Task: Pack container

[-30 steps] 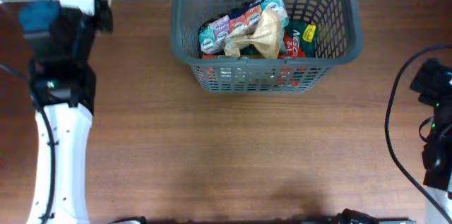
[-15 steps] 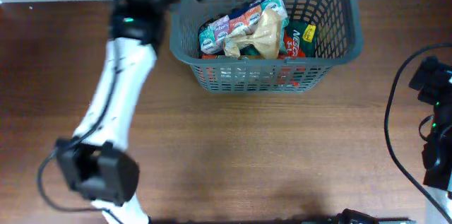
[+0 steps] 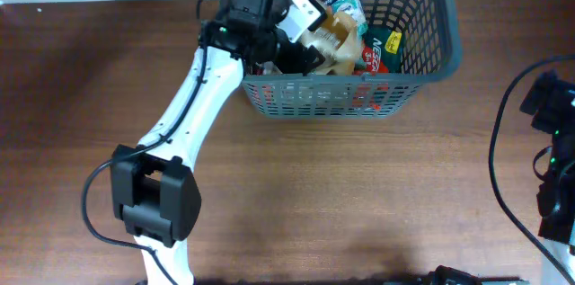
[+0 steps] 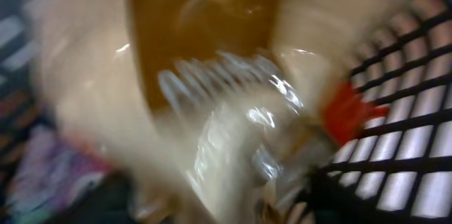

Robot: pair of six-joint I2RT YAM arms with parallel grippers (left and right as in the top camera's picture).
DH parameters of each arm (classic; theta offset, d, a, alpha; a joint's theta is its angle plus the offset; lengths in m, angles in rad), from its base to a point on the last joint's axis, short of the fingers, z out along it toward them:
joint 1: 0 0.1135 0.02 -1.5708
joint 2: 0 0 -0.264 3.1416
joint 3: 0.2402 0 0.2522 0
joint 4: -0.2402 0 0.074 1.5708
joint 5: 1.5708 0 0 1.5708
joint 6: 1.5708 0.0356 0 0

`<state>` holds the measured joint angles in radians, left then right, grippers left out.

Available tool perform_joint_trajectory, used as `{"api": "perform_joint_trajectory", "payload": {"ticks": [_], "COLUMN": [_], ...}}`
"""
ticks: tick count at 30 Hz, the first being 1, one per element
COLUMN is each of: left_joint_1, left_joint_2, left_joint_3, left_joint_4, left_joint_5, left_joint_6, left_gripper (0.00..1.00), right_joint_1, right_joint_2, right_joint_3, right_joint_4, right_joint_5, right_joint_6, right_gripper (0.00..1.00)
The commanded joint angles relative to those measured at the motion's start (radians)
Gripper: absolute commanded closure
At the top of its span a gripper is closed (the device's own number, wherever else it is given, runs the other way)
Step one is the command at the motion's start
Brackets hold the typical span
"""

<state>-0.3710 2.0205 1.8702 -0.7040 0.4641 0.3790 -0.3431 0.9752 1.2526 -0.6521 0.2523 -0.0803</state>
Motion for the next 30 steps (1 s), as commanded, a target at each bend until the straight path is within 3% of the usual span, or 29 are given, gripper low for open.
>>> {"api": "perform_joint_trajectory", "payload": {"ticks": [1,10,15,22,25,30], "left_joint_1": [0.041,0.154,0.233,0.311,0.315,0.306], "left_joint_2": [-0.036,-0.167,-0.217,-0.260,-0.273,-0.274], "left_joint_3": [0.031,0.055,0.055,0.055,0.055,0.055], "left_joint_4": [0.021,0.033,0.037,0.080,0.108,0.120], "left_joint_5": [-0.081,-0.296,-0.305,-0.303,-0.251,-0.019], "left_joint_6": [0.039,0.038,0.038,0.039,0.040,0.038], "left_gripper": [0.01,0.01,0.01,0.01,0.01,0.01], "right_joint_1": [0.010,0.009,0.009,0.009,0.009,0.009], "right_joint_2": [-0.018,-0.139,-0.294,-0.547,-0.583,-0.583], "right_joint_3": [0.001,0.066,0.066,0.066,0.066,0.065], "right_joint_4": [0.029,-0.051,-0.204,-0.384,-0.463,-0.593], "right_joint_5": [-0.005,0.048,0.179,0.189,0.179,0.126], "right_joint_6": [-0.019,-0.043,-0.016,0.055,0.055,0.055], "right_gripper": [0.01,0.01,0.01,0.01,0.01,0.01]}}
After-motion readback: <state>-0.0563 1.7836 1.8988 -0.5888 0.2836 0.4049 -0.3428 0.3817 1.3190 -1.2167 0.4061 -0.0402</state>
